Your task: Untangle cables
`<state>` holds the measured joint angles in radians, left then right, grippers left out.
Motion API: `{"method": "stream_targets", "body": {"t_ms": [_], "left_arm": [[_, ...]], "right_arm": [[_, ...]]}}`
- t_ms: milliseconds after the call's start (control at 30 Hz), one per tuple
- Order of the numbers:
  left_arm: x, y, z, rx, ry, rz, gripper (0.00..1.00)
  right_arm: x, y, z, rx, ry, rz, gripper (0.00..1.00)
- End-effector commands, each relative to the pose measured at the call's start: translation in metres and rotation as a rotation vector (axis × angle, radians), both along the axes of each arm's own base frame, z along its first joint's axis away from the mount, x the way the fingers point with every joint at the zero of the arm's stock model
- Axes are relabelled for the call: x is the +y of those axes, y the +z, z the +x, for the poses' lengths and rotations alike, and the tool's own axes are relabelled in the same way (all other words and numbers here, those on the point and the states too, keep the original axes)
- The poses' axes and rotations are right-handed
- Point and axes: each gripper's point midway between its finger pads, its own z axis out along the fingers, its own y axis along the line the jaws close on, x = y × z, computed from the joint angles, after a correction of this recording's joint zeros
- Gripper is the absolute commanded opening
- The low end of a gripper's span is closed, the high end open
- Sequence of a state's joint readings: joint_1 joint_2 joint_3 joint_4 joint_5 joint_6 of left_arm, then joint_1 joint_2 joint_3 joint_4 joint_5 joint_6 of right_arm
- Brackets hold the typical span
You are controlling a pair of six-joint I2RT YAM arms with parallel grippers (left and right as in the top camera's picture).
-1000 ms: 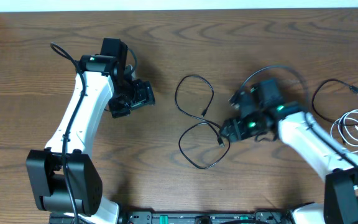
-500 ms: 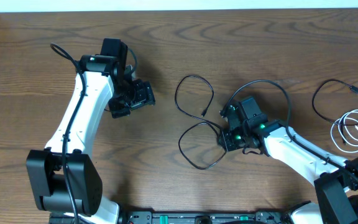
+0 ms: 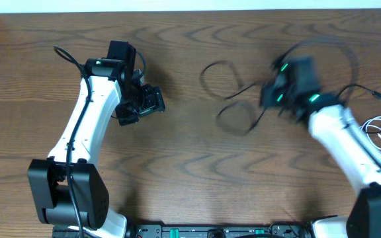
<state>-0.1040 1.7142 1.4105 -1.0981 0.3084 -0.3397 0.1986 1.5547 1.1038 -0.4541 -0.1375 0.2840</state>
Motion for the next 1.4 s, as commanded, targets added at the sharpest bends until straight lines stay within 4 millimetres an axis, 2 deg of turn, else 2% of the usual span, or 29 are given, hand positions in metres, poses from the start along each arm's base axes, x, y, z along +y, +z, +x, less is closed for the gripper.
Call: {"method": "stream_targets", "body": {"t_ms": [0, 33, 100, 167, 233, 367, 433, 700, 933, 967, 1000, 1033, 1100, 1367], "left_arm": [[0.002, -0.003, -0.003, 0.010, -0.007, 0.016, 0.84], [0.002, -0.003, -0.003, 0.010, -0.007, 0.016, 0.84], [0.002, -0.003, -0.003, 0.010, -0.007, 0.016, 0.84], [0.002, -0.003, -0.003, 0.010, -0.007, 0.016, 0.84], [0.002, -0.003, -0.003, 0.009, -0.007, 0.016, 0.84], [0.002, -0.003, -0.003, 0.010, -0.007, 0.016, 0.84], [0.002, -0.003, -0.003, 0.010, -0.007, 0.016, 0.84], [0.002, -0.003, -0.004, 0.014, -0.007, 0.016, 0.84], [0.002, -0.003, -0.004, 0.014, -0.007, 0.016, 0.84], [0.002, -0.003, -0.004, 0.014, -0.007, 0.016, 0.84], [0.002, -0.003, -0.004, 0.014, -0.007, 0.016, 0.84], [0.002, -0.003, -0.004, 0.014, -0.007, 0.016, 0.84], [0.002, -0.003, -0.004, 0.014, -0.007, 0.016, 0.84], [0.002, -0.003, -0.004, 0.014, -0.007, 0.016, 0.84]], "right_arm": [[-0.063, 0.128, 0.043, -0.283, -0.147, -0.011, 0.01], [-0.085, 0.158, 0.047, -0.335, -0.198, -0.012, 0.01], [-0.123, 0.196, 0.044, -0.392, -0.282, -0.023, 0.01], [-0.158, 0.209, 0.038, -0.400, -0.360, -0.039, 0.01], [-0.183, 0.202, 0.030, -0.367, -0.425, -0.058, 0.01], [-0.244, 0.171, -0.002, -0.229, -0.623, -0.165, 0.01], [-0.260, 0.166, -0.011, -0.203, -0.675, -0.191, 0.01], [-0.301, 0.171, -0.026, -0.220, -0.777, -0.204, 0.01], [-0.336, 0.170, -0.046, -0.208, -0.873, -0.215, 0.02], [-0.339, 0.169, -0.049, -0.205, -0.882, -0.216, 0.09], [-0.341, 0.168, -0.051, -0.200, -0.889, -0.216, 0.21], [-0.342, 0.167, -0.053, -0.194, -0.892, -0.215, 0.40], [-0.342, 0.166, -0.053, -0.188, -0.892, -0.213, 0.55], [-0.330, 0.153, -0.046, -0.154, -0.833, -0.147, 0.59]]}}
